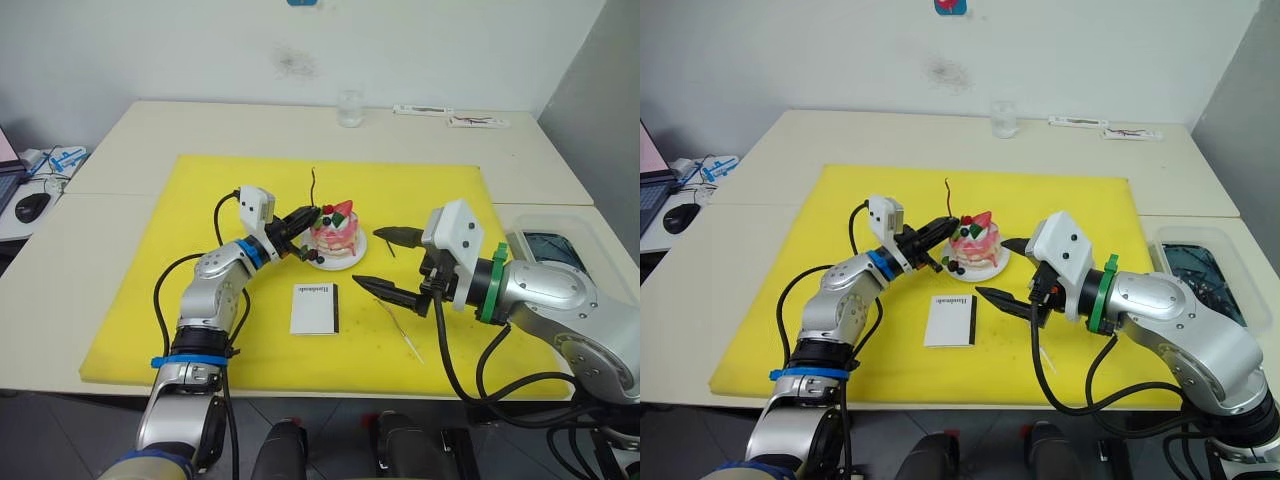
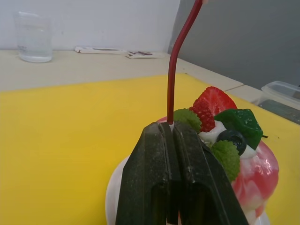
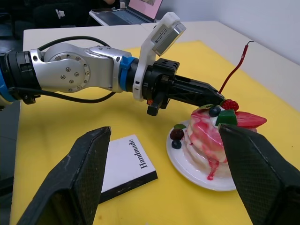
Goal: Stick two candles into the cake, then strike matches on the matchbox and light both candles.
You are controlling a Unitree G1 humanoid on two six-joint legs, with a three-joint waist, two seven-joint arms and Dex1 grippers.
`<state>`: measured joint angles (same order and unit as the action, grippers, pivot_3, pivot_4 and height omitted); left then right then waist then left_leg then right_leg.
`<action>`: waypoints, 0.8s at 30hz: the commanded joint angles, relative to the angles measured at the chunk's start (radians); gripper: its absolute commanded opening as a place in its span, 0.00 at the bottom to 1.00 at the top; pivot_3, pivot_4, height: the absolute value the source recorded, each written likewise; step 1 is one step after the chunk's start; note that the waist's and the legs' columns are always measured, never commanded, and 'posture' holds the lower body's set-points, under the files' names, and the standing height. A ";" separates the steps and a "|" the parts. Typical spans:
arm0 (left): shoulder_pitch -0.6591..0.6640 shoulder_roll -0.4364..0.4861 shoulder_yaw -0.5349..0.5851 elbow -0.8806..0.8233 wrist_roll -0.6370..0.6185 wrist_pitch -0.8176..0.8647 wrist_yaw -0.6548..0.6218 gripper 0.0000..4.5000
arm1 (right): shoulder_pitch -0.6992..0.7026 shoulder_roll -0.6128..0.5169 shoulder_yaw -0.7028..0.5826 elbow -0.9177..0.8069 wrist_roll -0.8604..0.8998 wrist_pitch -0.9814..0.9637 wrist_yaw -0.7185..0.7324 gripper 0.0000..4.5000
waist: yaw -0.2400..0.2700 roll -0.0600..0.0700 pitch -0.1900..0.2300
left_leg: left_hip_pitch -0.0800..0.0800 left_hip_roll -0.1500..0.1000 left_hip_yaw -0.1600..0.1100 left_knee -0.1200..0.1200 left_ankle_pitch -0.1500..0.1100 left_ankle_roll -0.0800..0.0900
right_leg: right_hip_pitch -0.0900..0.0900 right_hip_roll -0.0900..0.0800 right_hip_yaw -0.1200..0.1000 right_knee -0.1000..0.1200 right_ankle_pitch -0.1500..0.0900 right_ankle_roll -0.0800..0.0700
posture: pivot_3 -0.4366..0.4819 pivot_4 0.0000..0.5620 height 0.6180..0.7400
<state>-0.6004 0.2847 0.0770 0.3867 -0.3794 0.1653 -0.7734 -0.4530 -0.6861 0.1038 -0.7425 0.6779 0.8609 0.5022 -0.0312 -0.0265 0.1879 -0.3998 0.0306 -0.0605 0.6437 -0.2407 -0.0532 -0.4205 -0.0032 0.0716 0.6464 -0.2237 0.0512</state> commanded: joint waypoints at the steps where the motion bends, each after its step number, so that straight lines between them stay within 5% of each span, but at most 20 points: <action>1: 0.018 -0.005 -0.007 -0.004 0.013 0.006 0.005 0.00 | -0.006 0.002 -0.005 -0.038 -0.014 -0.018 0.006 0.85 | 0.000 0.000 0.000 | 0.000 0.000 0.000 0.000 0.000 0.000 | 0.000 0.000 0.000 0.000 0.000 0.000 | 0.48 0.27 1.00; 15: 0.094 0.026 0.112 -0.299 -0.137 0.197 0.113 0.99 | 0.003 0.012 -0.014 -0.038 -0.024 -0.022 0.015 0.86 | 0.000 0.000 0.000 | 0.000 0.000 0.000 0.000 0.000 0.000 | 0.000 0.000 0.000 0.000 0.000 0.000 | 0.48 0.27 1.00; 24: 0.192 0.209 0.120 -0.573 -0.170 0.314 0.055 1.00 | 0.120 -0.046 -0.081 -0.076 -0.048 -0.018 0.018 0.86 | -0.001 0.000 0.000 | -0.001 0.000 0.000 0.000 0.000 0.000 | 0.000 0.000 0.000 0.000 0.000 0.000 | 0.48 0.27 1.00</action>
<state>-0.4164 0.4578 0.1914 -0.0980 -0.5282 0.4628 -0.6801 -0.3483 -0.7133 0.0732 -0.7668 0.6390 0.8547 0.5199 -0.0319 -0.0265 0.1879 -0.4005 0.0307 -0.0607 0.6431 -0.2407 -0.0533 -0.4210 -0.0033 0.0716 0.6460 -0.2243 0.0503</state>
